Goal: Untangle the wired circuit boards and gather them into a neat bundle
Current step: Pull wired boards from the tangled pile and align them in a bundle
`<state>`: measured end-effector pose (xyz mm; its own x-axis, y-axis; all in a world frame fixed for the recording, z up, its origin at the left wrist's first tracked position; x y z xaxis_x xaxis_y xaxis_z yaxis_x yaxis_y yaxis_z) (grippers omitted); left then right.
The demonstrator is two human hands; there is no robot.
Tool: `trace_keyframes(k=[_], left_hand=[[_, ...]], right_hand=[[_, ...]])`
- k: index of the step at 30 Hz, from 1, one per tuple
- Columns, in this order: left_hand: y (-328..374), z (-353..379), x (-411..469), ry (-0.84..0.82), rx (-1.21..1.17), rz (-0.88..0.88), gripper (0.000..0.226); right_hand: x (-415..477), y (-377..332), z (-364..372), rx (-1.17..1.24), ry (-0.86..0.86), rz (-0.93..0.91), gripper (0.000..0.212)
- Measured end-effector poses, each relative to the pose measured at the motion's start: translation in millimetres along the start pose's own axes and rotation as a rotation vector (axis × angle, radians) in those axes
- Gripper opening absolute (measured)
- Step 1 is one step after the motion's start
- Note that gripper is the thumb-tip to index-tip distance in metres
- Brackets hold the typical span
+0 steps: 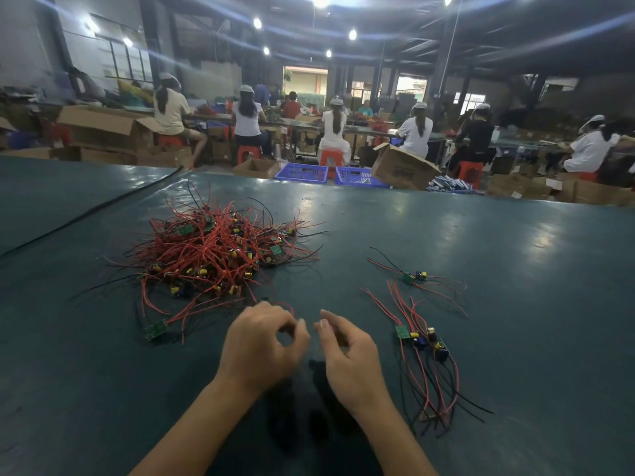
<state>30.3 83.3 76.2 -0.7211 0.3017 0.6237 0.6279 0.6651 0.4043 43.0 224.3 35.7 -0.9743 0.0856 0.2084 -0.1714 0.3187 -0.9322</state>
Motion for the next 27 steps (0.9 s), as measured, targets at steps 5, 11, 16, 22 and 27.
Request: trace_keyframes(k=[5, 11, 16, 22, 27], left_hand=[[23.7, 26.3, -7.4, -0.237, -0.232, 0.162, 0.036], [3.7, 20.1, -6.6, -0.146, -0.588, 0.000, 0.033], [-21.4, 11.6, -5.9, 0.090, -0.560, -0.158, 0.041], [-31.8, 27.3, -5.0, 0.041, -0.464, -0.265, 0.028], [-18.1, 29.8, -2.1, -0.028, -0.427, -0.149, 0.036]], right_hand=[[1.9, 7.0, 8.0, 0.505, -0.087, 0.136, 0.024], [3.2, 14.8, -11.1, 0.354, 0.106, 0.144, 0.016], [1.7, 25.8, -20.5, 0.283, 0.187, 0.223, 0.011], [1.6, 22.7, -24.3, -0.041, 0.137, 0.148, 0.015], [4.5, 17.7, -20.4, -0.094, 0.028, 0.039, 0.042]])
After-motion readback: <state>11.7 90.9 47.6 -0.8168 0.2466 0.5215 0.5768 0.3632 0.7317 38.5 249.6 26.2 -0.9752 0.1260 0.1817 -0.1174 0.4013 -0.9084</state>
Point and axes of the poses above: each hand's wrist, its own x-axis towards the middle knuckle, its own z-axis out of the palm, y = z × x, the point moved 6 cm from there along x, towards the middle knuckle, and after that the axes turned 8 degrees about -y, right-handed, at the moved point
